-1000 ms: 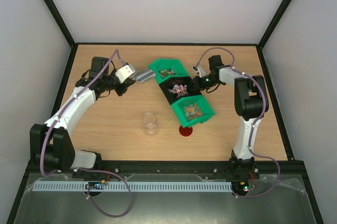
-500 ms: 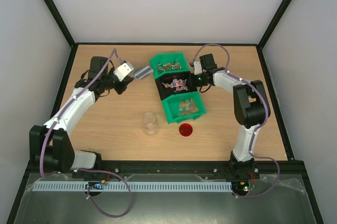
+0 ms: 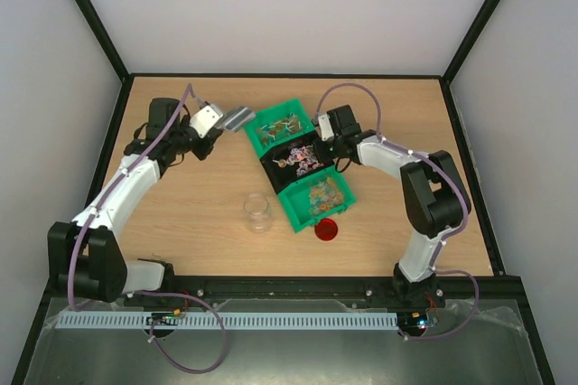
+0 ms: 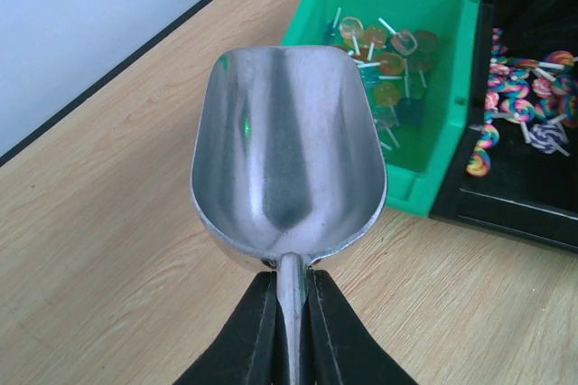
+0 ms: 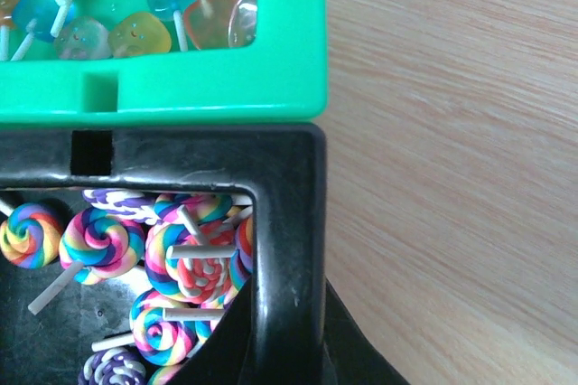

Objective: Pack the candies

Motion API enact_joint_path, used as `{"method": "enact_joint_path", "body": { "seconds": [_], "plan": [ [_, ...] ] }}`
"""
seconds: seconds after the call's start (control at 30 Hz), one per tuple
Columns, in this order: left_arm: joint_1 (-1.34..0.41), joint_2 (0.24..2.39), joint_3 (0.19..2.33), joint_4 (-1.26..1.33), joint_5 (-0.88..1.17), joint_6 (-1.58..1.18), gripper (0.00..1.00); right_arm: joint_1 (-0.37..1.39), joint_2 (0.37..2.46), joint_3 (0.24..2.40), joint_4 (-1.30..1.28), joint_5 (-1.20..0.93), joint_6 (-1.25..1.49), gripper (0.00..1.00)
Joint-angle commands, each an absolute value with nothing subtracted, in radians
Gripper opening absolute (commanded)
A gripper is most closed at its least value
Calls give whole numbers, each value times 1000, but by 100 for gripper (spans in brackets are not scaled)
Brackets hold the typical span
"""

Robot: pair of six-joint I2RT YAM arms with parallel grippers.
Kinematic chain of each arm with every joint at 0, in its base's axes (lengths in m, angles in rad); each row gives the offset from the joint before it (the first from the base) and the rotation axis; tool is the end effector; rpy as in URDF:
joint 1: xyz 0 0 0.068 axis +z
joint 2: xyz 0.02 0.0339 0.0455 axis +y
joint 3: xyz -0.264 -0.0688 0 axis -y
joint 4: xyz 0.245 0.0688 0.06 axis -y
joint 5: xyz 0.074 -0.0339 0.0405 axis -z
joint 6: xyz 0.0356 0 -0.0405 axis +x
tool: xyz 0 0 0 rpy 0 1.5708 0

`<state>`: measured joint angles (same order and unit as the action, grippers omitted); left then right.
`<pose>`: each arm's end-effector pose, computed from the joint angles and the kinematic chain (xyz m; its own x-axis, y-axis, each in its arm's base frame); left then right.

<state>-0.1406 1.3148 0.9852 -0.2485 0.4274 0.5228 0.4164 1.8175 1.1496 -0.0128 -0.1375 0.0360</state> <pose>0.2885 -0.0557 0.2882 -0.2335 0.4920 -0.8387 0.6785 0.7003 0.2219 0.3628 0.1658 0.1961 -0.5931 -0.2233 -0.7735 -0.4770 0.8714 0.1142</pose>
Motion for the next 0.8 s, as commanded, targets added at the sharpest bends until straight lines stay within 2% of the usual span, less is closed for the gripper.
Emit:
{"method": "enact_joint_path", "body": {
  "seconds": [0.0, 0.27, 0.53, 0.77],
  "plan": [
    [-137, 1301, 972, -206, 436, 508, 2, 442, 1705, 1118, -24, -109, -26, 1],
    [-137, 1332, 1006, -261, 480, 548, 2, 444, 1636, 1059, -114, -154, 33, 1],
    [-138, 1414, 1184, -569, 530, 672, 2, 442, 1760, 1171, -61, -205, 102, 1],
    [-151, 1524, 1323, -778, 461, 798, 2, 446, 1814, 1224, -50, -227, 85, 1]
  ]
}}
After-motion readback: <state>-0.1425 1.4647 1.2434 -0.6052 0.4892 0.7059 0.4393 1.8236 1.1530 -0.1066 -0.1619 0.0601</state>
